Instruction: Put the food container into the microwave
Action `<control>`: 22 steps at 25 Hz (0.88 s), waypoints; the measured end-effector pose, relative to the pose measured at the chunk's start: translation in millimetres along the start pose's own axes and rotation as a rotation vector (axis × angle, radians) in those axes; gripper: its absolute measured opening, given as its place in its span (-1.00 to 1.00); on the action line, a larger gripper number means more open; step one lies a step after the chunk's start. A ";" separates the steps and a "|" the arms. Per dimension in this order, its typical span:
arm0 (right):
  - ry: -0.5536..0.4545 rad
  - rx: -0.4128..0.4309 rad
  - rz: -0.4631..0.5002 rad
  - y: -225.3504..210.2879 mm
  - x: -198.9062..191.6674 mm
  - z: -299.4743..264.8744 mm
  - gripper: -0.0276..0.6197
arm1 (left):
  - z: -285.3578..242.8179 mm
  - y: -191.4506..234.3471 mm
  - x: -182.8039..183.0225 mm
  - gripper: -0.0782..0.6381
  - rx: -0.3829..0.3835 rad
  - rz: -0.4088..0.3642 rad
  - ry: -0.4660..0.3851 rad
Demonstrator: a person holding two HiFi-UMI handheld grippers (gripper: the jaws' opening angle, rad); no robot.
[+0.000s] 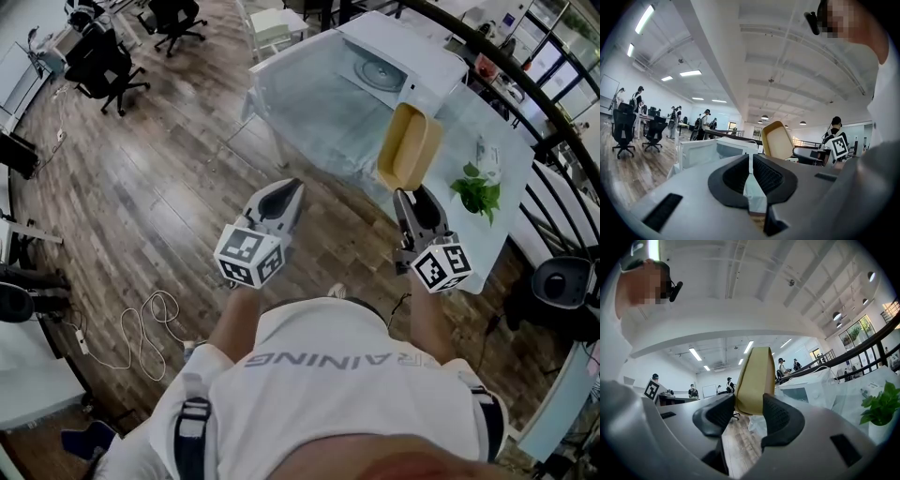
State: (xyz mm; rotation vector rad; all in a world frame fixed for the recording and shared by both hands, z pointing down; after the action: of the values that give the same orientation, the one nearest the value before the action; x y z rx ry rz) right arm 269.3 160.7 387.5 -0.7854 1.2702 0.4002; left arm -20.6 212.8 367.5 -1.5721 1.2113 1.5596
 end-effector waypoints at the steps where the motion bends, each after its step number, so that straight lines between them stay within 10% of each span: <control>1: 0.002 0.004 0.001 -7.5 2.2 0.8 -0.27 | -8.0 -3.5 0.0 -0.64 0.000 -0.001 0.003; 22: 0.030 -0.057 -0.008 -102.9 3.9 -20.3 -0.27 | -132.7 -1.4 -8.9 -0.64 -0.085 0.009 0.042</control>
State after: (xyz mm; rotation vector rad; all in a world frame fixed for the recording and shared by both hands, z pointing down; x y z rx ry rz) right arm 324.8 75.3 412.9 -0.8473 1.2884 0.4213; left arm 37.4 95.8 392.2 -1.6634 1.1898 1.6097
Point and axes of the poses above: the fingertips, and each gripper's own axes: z backward along the fingers, y to its left, x out of its top, the point moved 8 cm from there along z, backward along the fingers, and after that the axes turned 3 degrees about x, right-handed, at the moved point
